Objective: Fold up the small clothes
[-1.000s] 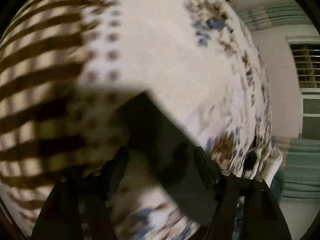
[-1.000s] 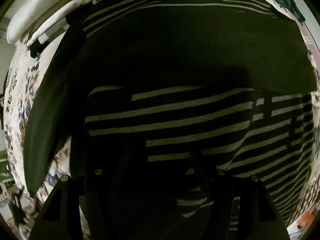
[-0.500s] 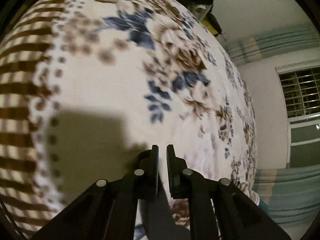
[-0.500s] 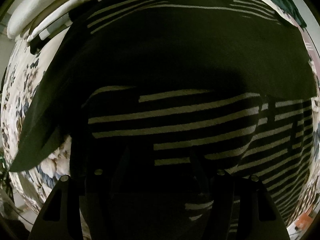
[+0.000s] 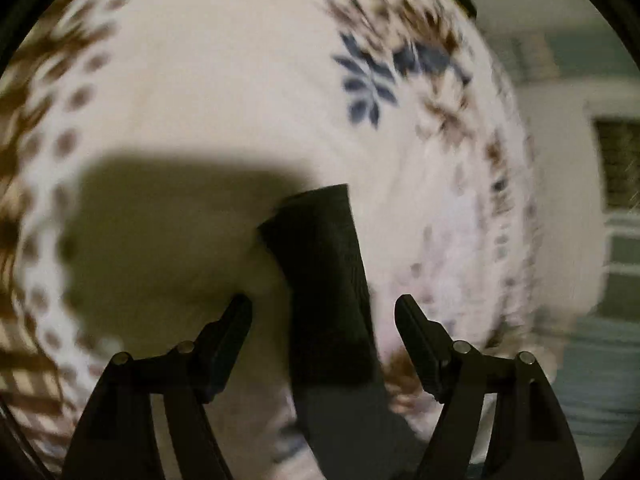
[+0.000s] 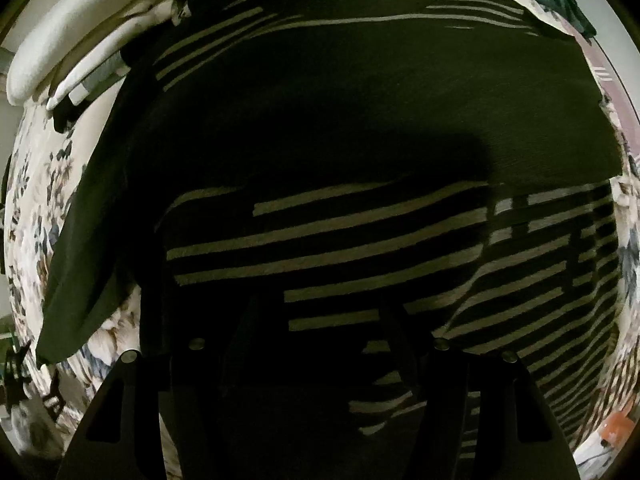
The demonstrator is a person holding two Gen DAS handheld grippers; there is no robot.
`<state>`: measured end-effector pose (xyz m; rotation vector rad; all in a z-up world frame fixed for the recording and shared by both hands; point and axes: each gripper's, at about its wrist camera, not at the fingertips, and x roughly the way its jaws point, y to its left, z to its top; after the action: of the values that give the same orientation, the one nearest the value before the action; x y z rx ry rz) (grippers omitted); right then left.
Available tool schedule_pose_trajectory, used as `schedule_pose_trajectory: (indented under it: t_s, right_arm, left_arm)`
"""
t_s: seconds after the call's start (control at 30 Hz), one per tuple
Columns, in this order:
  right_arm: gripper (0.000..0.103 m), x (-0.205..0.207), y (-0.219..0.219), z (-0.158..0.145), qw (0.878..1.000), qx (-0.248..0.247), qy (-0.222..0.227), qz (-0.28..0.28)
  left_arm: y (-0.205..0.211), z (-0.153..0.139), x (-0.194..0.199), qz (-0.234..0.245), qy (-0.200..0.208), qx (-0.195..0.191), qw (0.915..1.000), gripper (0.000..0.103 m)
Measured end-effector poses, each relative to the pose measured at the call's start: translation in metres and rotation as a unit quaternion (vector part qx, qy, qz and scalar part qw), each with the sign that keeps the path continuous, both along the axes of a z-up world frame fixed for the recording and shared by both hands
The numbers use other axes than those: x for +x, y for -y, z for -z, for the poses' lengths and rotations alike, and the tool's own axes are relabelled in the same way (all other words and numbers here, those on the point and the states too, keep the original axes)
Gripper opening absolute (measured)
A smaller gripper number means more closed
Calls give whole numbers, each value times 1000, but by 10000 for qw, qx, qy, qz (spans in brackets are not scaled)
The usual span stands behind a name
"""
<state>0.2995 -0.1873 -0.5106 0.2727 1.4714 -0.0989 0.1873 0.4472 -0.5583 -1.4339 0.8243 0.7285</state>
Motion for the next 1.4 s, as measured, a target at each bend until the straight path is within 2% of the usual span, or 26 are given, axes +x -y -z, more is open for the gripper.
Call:
schedule_pose_trajectory:
  t_s: [0.03,0.07,0.1,0.13,0.17,0.37,0.47,0.5,0.53,0.57,0.6,0.63,0.67,0.7,0.73,0.83,0.87,0.97,1.07,1.1,1.2,1.23,1.3,1.33,1.37,1.4]
  right_arm:
    - [64,-2,3,-1,10000,3,-4,27]
    - [64,-3,7,-2,10000,7,-9,51]
    - [64,-6,12,-2,10000,11,-13,61]
    - [64,-8,16,-3,10000,20,-18,85]
    - [64,-10,18,-4,9999,33,-8,110]
    - [64,-21,52,-13,9993,66,156,328]
    - [64,-23,81,-15,9985,12,137,534]
    - [64,-23,91,-16,9981,34,132,596]
    - [64,-24,103,-17,9977,57,118,668]
    - [64,-23,117,-17,9971,72,84,747]
    - [64,-22,128,-16,9968,89,59,797]
    - [64,-22,138,-16,9965,106,43,828]
    - [65,-21,151,-16,9961,128,36,867]
    - [65,-19,170,-17,9959,142,37,891]
    - [65,-17,182,-16,9957,151,34,913]
    - [65,-12,224,-16,9950,200,61,976]
    - [65,-11,238,-17,9947,226,79,1002]
    - [65,-11,278,-18,9937,260,102,1084]
    - [65,-15,315,-16,9927,313,67,1164]
    - [65,-14,320,-14,9924,332,45,1183]
    - [65,-25,352,-12,9918,450,3,1195]
    - [65,-26,353,-10,9921,442,-1,1176]
    - [65,-32,367,-11,9923,539,35,1113]
    - [65,-37,374,-13,9921,611,51,1098]
    - [65,-42,381,-14,9916,694,76,1092]
    - [66,-44,383,-16,9911,765,115,1087]
  left_arm:
    - [0,0,9,83,-261,190,9994,69]
    - [2,-3,12,102,-366,328,9987,56]
    - [4,-9,14,179,-414,529,9976,37]
    - [6,-15,18,359,-481,705,9957,9]
    - [10,-23,19,527,-476,897,9934,9]
    - [36,-77,28,713,-399,1689,9822,8]
    - [60,-117,59,1201,-254,2298,9655,8]
    - [76,-134,71,1483,-190,2509,9564,8]
    - [102,-155,92,1889,-144,2769,9420,8]
    - [116,-165,103,2121,-84,2877,9339,8]
    - [142,-178,119,2476,26,3024,9205,8]
    - [172,-189,138,2832,100,3163,9053,8]
    - [213,-199,160,3286,215,3295,8849,8]
    - [239,-204,173,3537,310,3337,8733,8]
    - [282,-209,191,3922,448,3354,8554,8]
    - [398,-208,227,4819,813,3094,8157,8]
    - [427,-207,234,5013,895,3020,8059,8]
    - [553,-197,252,5830,1212,2606,7599,8]
    - [644,-182,257,6455,1288,2225,7192,9]
    - [666,-175,257,6614,1252,2058,7103,9]
    - [712,-157,254,6940,1119,1560,6939,10]
    - [718,-153,254,7009,1052,1507,6892,15]
    - [719,-149,250,7071,973,1573,6825,36]
    - [714,-150,249,7036,975,1640,6845,61]
    - [701,-151,247,6949,928,1766,6909,85]
    - [693,-149,247,6890,880,1824,6959,89]
